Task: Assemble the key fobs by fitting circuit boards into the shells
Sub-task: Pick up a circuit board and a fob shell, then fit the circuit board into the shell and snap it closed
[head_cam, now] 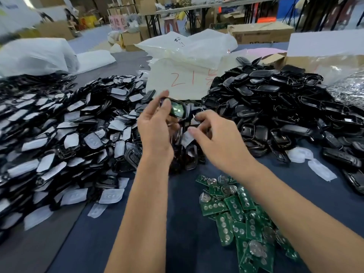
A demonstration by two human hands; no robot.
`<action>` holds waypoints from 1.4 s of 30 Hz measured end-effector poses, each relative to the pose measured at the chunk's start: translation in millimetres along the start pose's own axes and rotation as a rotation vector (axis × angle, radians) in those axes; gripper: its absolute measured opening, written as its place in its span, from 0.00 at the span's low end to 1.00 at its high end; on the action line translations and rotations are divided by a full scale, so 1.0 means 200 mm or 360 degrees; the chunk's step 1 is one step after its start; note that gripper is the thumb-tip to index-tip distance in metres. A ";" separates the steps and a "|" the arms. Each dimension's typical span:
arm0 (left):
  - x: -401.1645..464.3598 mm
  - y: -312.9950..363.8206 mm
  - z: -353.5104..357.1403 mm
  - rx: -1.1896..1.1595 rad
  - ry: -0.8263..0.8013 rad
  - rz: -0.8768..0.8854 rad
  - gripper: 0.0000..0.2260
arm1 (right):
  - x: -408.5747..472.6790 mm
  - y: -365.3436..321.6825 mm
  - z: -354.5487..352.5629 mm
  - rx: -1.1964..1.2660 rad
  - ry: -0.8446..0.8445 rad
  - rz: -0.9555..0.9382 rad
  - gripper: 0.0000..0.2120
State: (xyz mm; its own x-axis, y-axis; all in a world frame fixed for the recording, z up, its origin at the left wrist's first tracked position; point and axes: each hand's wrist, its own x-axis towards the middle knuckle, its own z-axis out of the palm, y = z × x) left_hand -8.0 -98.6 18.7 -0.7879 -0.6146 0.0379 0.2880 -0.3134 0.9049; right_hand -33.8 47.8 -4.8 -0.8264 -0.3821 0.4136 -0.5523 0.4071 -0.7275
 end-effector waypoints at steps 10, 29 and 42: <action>0.14 0.05 -0.21 -0.0157 0.0585 0.0174 0.12 | 0.15 -0.21 0.30 -0.1245 -0.0578 -0.0894 0.12; -0.33 -0.36 0.32 0.1188 -0.0873 0.0244 0.08 | -0.26 0.32 -0.49 0.0477 0.0788 0.0380 0.14; -0.29 -0.39 0.27 0.0895 -0.0991 0.0111 0.04 | -0.32 0.39 -0.47 0.0427 0.0107 0.0177 0.12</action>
State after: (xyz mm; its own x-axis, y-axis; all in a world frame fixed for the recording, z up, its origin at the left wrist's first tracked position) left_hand -14.6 0.8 -29.9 -0.9822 -0.0560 0.1795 0.1633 0.2191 0.9619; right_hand -33.7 183.0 -36.2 -0.8907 -0.2877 0.3520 -0.4164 0.2059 -0.8856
